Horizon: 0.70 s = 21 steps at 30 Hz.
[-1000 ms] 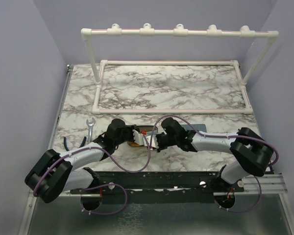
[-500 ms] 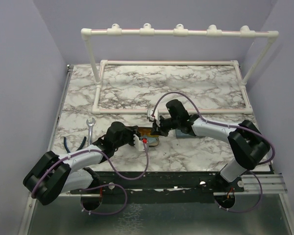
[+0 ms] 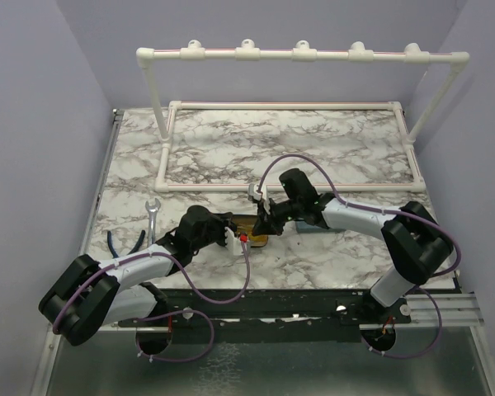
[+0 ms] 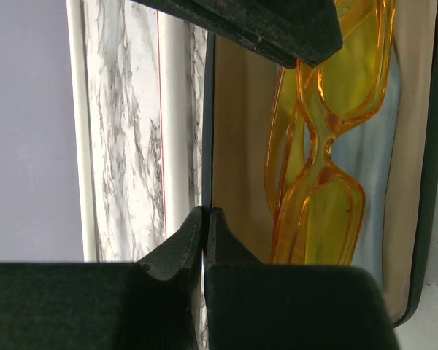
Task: Organize the sunglasses
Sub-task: Adjust the sunglasses in the sunglasses case.
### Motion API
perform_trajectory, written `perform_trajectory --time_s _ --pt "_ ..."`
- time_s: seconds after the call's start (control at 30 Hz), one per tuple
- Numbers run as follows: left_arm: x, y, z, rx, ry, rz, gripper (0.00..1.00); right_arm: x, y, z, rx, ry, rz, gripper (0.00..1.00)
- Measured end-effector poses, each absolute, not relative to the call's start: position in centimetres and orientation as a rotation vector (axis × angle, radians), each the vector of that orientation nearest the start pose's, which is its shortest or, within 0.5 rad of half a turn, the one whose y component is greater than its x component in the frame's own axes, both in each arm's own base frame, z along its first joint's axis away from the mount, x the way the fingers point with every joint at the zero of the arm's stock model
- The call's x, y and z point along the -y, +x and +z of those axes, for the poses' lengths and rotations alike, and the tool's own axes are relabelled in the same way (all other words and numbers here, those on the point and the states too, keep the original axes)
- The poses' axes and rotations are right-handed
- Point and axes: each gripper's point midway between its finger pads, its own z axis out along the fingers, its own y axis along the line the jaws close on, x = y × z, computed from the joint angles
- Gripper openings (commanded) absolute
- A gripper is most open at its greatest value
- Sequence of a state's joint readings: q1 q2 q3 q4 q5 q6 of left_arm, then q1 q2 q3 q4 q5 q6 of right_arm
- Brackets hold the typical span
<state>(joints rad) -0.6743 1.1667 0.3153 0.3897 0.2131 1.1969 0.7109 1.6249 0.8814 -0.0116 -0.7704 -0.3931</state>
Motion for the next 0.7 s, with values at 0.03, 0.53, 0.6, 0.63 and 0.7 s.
perform_trajectory --time_s 0.03,0.53,0.6,0.63,0.7 --pt "21.4 26.9 8.5 -1.089 1.704 0.115 0.00 -33.4 21.8 8.4 -1.703 -1.510 1.066 0.01" --pt "21.4 26.9 8.5 -1.087 1.703 0.116 0.00 -33.8 21.9 6.4 -1.745 -1.523 1.187 0.01" --pt "21.4 26.8 8.5 -1.088 1.704 0.116 0.00 -33.9 21.9 6.3 -1.753 -1.532 1.195 0.01" --pt "21.3 26.8 8.5 -1.087 1.704 0.116 0.00 -33.9 22.0 6.3 -1.754 -1.539 1.196 0.01" --pt "21.3 26.8 8.5 -1.087 1.704 0.116 0.00 -34.0 22.2 6.4 -1.758 -1.548 1.193 0.01"
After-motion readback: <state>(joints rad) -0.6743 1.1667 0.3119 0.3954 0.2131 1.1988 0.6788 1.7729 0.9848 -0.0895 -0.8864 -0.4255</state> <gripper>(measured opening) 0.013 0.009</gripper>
